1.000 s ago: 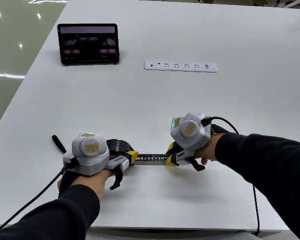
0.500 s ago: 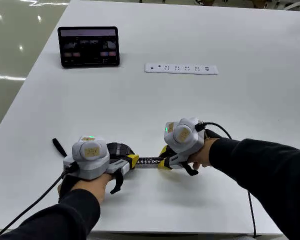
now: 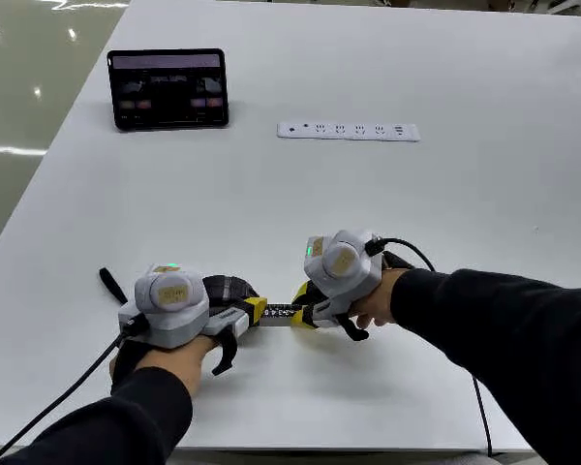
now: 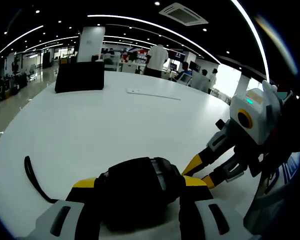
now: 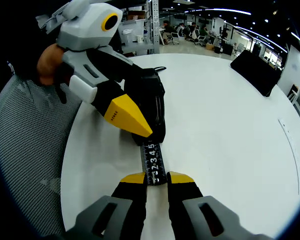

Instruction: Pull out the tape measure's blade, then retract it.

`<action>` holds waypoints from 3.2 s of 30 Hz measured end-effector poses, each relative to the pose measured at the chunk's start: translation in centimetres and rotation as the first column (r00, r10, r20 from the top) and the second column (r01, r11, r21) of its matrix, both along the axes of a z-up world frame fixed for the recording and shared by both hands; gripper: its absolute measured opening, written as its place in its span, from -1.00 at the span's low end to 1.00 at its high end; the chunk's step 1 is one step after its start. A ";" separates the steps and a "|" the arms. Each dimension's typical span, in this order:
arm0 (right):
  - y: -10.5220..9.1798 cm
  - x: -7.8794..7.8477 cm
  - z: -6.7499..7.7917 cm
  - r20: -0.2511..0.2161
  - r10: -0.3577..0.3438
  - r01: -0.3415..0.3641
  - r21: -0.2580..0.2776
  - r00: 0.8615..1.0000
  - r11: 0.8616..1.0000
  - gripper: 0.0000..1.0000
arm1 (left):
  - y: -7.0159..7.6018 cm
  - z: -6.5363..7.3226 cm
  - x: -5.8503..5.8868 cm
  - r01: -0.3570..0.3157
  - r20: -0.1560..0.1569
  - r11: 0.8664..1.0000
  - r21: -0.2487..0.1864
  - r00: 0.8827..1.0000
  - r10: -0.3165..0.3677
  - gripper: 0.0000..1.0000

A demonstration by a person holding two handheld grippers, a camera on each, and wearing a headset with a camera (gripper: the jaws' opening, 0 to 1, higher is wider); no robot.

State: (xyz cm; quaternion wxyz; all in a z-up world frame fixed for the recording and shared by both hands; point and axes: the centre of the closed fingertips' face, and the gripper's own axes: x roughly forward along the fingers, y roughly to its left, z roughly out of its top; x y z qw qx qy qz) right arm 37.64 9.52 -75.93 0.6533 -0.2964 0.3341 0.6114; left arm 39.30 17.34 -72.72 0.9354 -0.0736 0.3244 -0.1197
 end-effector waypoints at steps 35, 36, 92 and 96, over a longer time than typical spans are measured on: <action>2.6 -0.4 0.2 0.051 0.089 -0.092 0.055 0.995 0.994 -0.79 | 0.1 -0.1 0.2 -0.009 -0.003 1.000 -0.006 1.000 0.009 0.19; 2.7 -0.4 0.2 0.052 0.090 -0.093 0.054 0.995 0.994 -0.79 | 0.1 -0.1 0.2 -0.009 -0.003 1.000 -0.006 1.000 0.009 0.19; 2.9 -0.5 -0.1 -0.014 0.030 -0.029 0.080 0.999 0.996 -0.81 | 0.0 0.0 0.1 -0.001 0.003 1.000 -0.008 1.000 0.001 0.20; 3.2 -0.8 -0.1 0.005 0.036 -0.036 0.076 0.999 0.996 -0.78 | -0.1 0.0 0.0 0.042 -0.005 0.998 -0.040 0.999 -0.042 0.23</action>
